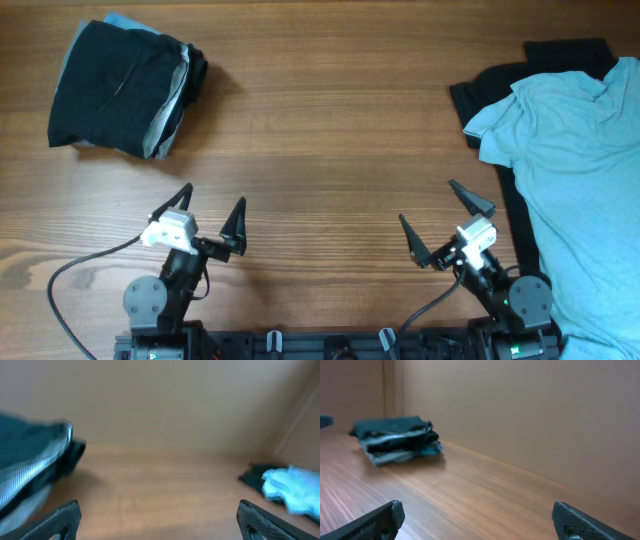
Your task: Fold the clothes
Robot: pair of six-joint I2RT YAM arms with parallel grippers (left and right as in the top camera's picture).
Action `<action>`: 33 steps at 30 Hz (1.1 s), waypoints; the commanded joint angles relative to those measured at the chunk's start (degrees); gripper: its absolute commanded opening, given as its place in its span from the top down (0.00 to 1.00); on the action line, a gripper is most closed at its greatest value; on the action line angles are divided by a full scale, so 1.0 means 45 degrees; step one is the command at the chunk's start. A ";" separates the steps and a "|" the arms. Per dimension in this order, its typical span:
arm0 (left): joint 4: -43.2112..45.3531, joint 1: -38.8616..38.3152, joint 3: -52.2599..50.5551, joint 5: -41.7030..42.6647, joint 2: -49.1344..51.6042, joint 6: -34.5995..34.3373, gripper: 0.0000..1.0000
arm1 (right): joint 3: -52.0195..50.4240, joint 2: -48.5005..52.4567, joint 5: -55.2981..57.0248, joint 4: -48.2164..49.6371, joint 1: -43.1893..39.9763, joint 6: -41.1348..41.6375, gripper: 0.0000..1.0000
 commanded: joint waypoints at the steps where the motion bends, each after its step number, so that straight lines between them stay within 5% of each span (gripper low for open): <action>1: 0.0782 -0.0015 0.1088 -0.0471 0.0073 -0.0724 0.00 | 0.1069 0.0151 -0.0219 -0.0015 0.0024 0.2866 0.00; 8: -0.2259 -0.0015 0.5809 -0.1865 0.3215 -0.0675 0.00 | 0.5129 0.3531 0.0996 -0.4512 0.0024 0.3288 0.00; 19: -1.0598 -0.0015 1.5936 -0.1331 1.2915 -0.0680 0.00 | 1.5300 1.5183 0.0534 -1.1050 0.0000 0.0685 0.00; 26: -1.1706 -0.0015 1.7262 0.0029 1.4936 -0.0680 0.00 | 1.8389 1.9137 0.5882 -1.0652 -0.1098 0.3303 0.02; 33: -1.1958 -0.0015 1.7262 0.0019 1.4989 -0.0675 0.00 | 1.8991 2.2110 0.6387 -0.9666 -0.3259 0.5464 0.26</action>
